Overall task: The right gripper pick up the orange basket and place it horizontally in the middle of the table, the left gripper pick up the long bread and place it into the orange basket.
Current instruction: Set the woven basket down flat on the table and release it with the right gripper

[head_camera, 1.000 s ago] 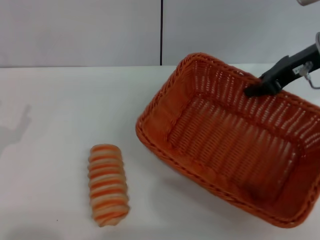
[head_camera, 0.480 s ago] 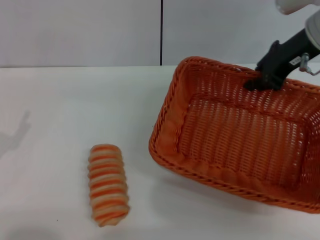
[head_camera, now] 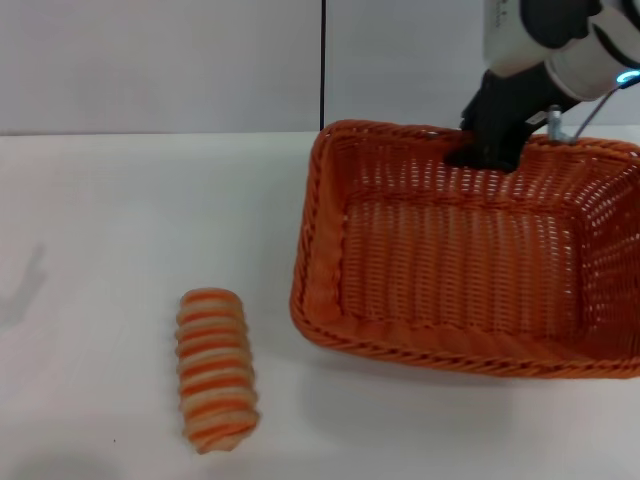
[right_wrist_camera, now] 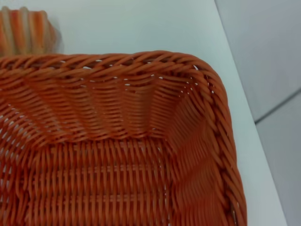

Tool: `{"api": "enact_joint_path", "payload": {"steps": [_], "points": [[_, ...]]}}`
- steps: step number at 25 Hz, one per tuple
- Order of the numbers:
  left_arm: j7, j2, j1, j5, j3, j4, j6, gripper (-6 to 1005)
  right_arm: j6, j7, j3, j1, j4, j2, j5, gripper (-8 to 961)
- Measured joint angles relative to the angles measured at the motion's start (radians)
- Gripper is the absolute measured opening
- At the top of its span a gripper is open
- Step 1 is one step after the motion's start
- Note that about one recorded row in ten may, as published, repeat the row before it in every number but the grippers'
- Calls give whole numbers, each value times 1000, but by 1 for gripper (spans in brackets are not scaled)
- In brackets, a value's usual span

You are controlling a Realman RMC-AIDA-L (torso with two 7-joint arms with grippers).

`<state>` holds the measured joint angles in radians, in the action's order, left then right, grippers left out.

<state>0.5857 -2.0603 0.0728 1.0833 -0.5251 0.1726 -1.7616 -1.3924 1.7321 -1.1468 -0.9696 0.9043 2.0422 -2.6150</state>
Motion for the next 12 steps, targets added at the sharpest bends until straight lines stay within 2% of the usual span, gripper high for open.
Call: {"api": "enact_joint_path", "payload": {"steps": [6,12], "points": [[-7,-1,-40,0,3,-5,-13,809,45,-40,-41,-23,-11,29,5,199],[-7,-1,-50,-1,6,-4,-16,808,87,-43,-96,-32,-47,33,27,208]]}}
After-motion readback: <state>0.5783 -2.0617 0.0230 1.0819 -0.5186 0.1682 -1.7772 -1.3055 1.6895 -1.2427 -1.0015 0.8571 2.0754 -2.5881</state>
